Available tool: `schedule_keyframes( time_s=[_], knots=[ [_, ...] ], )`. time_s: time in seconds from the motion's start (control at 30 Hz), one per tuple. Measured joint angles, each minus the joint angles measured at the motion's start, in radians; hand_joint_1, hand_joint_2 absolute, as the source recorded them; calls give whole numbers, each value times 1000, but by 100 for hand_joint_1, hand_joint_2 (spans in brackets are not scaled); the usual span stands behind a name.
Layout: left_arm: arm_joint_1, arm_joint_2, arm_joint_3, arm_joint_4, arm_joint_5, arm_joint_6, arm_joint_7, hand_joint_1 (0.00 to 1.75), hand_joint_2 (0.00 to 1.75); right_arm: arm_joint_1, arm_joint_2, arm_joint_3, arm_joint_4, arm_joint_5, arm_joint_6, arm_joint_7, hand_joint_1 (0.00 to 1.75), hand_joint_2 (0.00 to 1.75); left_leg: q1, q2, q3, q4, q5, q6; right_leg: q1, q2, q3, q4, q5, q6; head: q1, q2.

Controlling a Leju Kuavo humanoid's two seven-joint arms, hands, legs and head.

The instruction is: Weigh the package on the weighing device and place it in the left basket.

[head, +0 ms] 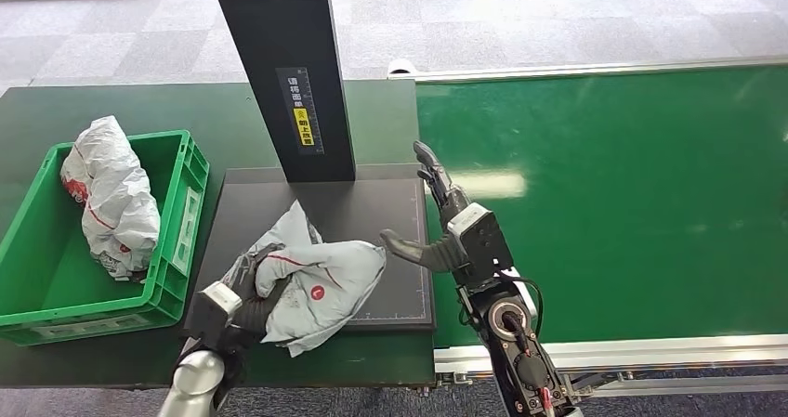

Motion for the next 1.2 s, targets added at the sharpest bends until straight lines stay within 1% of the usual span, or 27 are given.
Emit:
schedule_keyframes(
  time_s=[0.07,0.17,0.23,0.3,0.43,0.5,0.63,0.7,0.77,0.8,0.87,0.9,0.93,1.0,1.07,1.2],
  knots=[
    [25,-17,17,-73,48,32,-25,175,175,6,0,-5,-7,0,-6,0,0,175,0,0,-1,0,0,0,0,0,-1,0,0,0,0,0],
    [61,-37,33,-223,78,106,-37,175,175,15,-1,-15,-18,-1,-14,1,0,175,0,0,-2,0,0,0,0,0,-2,0,0,0,0,0],
    [76,-43,46,-316,88,146,-38,175,175,22,-2,-24,-24,-1,-17,1,0,175,0,0,-3,0,0,0,0,0,-3,0,0,0,0,0],
    [86,-44,61,-385,96,159,-39,175,175,28,-5,-30,-29,-1,-18,1,0,175,0,0,-3,0,0,0,0,0,-3,0,0,0,0,0],
    [100,-45,79,-463,105,173,-39,175,175,30,-7,-35,-34,-1,-18,1,0,175,0,0,-3,0,0,0,0,0,-3,0,0,0,0,0],
    [103,-45,88,-492,116,208,-39,175,175,31,-7,-35,-35,-1,-18,1,0,175,0,0,-3,0,0,0,0,0,-3,0,0,0,0,0],
    [87,-42,144,-535,119,337,-39,175,175,31,-7,-36,-36,-1,-18,-2,0,175,0,0,-3,0,0,0,0,0,-3,0,0,0,0,0],
    [62,-32,187,-533,25,436,-28,175,175,28,-7,-36,-35,-1,-18,-5,0,175,0,0,-3,0,0,0,0,0,-3,0,0,0,0,0],
    [27,-7,219,-501,-138,535,25,175,175,20,-7,-36,-35,-3,-18,-7,0,175,0,-1,-3,0,0,0,0,0,-3,0,0,0,0,0],
    [4,13,230,-465,-225,567,76,175,175,13,-6,-36,-33,-5,-18,-8,0,175,0,-1,-3,0,1,0,0,0,-3,0,0,0,0,0],
    [-55,61,249,-346,-372,598,193,175,175,0,-3,-34,-29,-11,-17,-8,0,175,0,-1,-2,0,1,-1,0,0,-2,0,1,-1,0,0],
    [-87,87,260,-267,-425,611,237,175,175,-5,-2,-33,-28,-14,-17,-8,0,175,0,-1,-2,0,2,-1,0,0,-2,0,1,-2,0,0],
    [-119,112,272,-183,-460,628,263,175,175,-7,0,-31,-27,-16,-17,-8,0,175,1,0,-2,0,2,-2,1,0,-3,0,2,-3,0,0],
    [-180,156,294,-16,-497,671,274,175,175,-8,2,-28,-26,-21,-19,-7,0,175,1,1,-2,0,3,-3,1,2,-3,1,3,-4,0,0],
    [-232,190,313,116,-513,703,277,175,175,-8,3,-27,-26,-26,-23,-5,0,175,1,1,-2,0,3,-3,1,2,-4,1,3,-4,0,0],
    [-303,237,343,297,-520,731,290,175,175,-8,3,-25,-26,-33,-31,0,0,175,1,1,-3,0,3,-3,1,2,-4,1,3,-4,0,0]
  ],
)
